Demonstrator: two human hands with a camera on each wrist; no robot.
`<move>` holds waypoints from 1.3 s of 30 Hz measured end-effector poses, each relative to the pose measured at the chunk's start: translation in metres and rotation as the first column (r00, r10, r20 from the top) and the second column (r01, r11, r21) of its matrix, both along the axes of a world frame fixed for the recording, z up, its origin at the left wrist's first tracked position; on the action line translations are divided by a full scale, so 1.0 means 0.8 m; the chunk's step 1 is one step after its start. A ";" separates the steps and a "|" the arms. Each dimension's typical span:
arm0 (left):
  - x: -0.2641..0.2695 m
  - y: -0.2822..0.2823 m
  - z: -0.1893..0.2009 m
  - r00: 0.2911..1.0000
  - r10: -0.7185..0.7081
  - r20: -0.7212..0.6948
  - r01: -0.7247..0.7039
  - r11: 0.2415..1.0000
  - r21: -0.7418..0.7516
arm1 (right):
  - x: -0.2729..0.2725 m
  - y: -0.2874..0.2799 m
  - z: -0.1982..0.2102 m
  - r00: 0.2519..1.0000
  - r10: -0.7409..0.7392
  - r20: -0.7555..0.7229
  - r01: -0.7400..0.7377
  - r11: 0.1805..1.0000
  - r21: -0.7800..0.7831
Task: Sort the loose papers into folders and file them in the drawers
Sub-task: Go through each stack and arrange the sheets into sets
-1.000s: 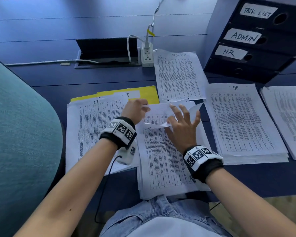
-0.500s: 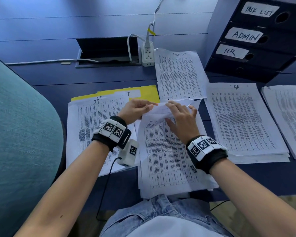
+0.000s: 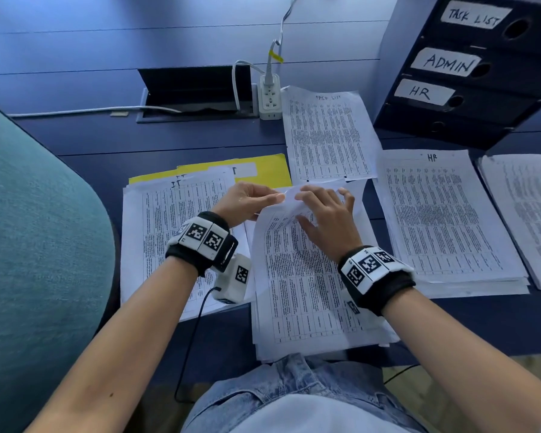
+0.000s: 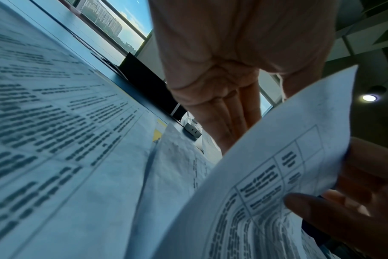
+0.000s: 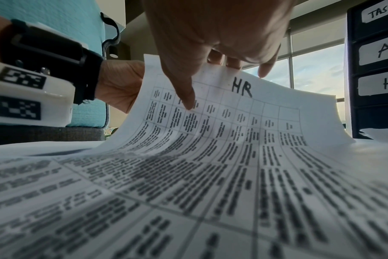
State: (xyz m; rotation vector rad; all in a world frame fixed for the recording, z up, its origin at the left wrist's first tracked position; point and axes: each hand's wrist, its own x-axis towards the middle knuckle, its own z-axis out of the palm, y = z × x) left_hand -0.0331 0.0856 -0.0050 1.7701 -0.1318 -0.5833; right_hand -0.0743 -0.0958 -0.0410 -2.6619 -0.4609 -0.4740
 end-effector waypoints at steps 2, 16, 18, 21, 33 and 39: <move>0.001 -0.001 0.001 1.000 0.014 0.000 -0.014 1.000 -0.002 | 0.000 0.000 0.001 1.000 0.014 0.004 -0.014 1.000 -0.006; -0.003 0.006 -0.001 0.996 0.078 -0.045 -0.079 0.997 -0.012 | -0.024 0.002 0.020 0.951 0.089 -0.295 -0.060 0.993 0.106; -0.006 0.003 0.000 0.996 0.069 -0.055 -0.071 0.997 -0.035 | -0.019 0.003 0.022 0.946 0.085 -0.311 -0.057 0.994 0.098; -0.009 -0.001 0.003 0.996 0.075 -0.052 -0.076 0.997 -0.021 | -0.012 0.006 0.029 0.942 0.084 -0.326 -0.061 0.995 0.080; 0.004 0.009 -0.016 0.947 0.320 0.031 -0.321 0.945 0.068 | -0.034 0.000 0.023 0.997 0.081 0.020 -0.079 0.994 -0.075; -0.001 0.008 -0.020 0.975 0.219 -0.038 -0.218 0.976 0.012 | -0.069 0.001 0.018 0.993 0.084 -0.077 -0.091 0.993 -0.080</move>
